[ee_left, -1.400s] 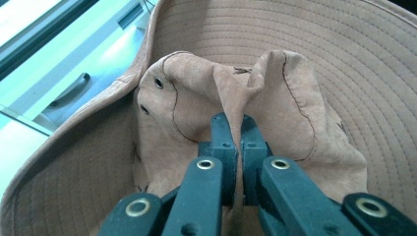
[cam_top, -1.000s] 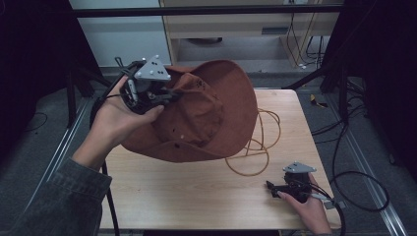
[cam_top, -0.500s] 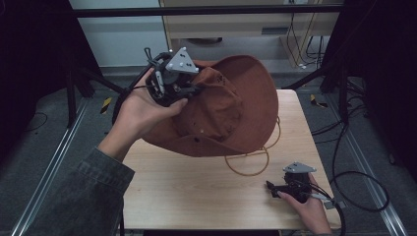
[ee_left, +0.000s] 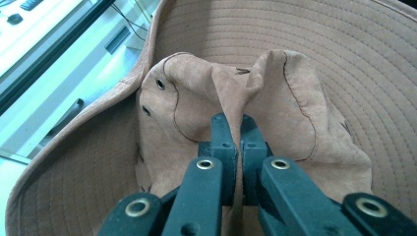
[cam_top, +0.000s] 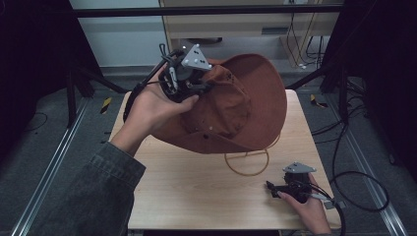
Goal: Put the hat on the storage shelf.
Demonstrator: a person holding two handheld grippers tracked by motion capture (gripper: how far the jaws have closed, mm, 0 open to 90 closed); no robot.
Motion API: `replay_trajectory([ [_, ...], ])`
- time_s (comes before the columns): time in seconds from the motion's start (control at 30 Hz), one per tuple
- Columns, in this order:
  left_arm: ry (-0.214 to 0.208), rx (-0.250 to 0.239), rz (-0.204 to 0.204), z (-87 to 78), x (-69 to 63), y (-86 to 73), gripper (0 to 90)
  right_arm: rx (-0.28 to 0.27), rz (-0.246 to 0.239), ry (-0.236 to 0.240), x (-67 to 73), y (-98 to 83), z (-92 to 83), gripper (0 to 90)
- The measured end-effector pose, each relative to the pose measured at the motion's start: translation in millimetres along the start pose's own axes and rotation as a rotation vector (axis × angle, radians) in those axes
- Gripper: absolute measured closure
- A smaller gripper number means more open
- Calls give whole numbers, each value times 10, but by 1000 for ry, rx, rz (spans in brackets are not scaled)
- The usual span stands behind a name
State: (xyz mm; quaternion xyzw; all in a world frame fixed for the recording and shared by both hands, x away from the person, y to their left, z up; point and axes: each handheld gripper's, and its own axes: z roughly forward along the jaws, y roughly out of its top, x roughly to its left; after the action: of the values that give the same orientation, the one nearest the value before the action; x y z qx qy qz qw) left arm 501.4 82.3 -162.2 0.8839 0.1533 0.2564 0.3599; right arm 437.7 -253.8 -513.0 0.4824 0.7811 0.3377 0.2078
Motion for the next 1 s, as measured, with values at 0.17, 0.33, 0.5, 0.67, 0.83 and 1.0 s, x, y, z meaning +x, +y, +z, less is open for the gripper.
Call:
replay_trajectory([
  [0.17, -6, 4, 2, 104, -8, 24, 884, 0, 1, -1, 1, 0, 0, 39],
  [0.33, -15, -4, -1, 193, -32, 73, 884, 0, 1, 0, 0, 0, 0, 39],
  [0.5, -27, 5, 10, 293, -73, 143, 884, 0, 1, 0, 1, 0, 0, 39],
  [0.67, -33, -3, 11, 375, -77, 218, 884, 0, 1, -2, 2, 0, 1, 39],
  [0.83, -38, -5, 0, 463, -80, 257, 884, 0, 1, -1, 2, 0, 0, 39],
  [1.0, -48, -7, 6, 510, -115, 291, 884, 0, 1, -1, 2, 0, 0, 39],
])
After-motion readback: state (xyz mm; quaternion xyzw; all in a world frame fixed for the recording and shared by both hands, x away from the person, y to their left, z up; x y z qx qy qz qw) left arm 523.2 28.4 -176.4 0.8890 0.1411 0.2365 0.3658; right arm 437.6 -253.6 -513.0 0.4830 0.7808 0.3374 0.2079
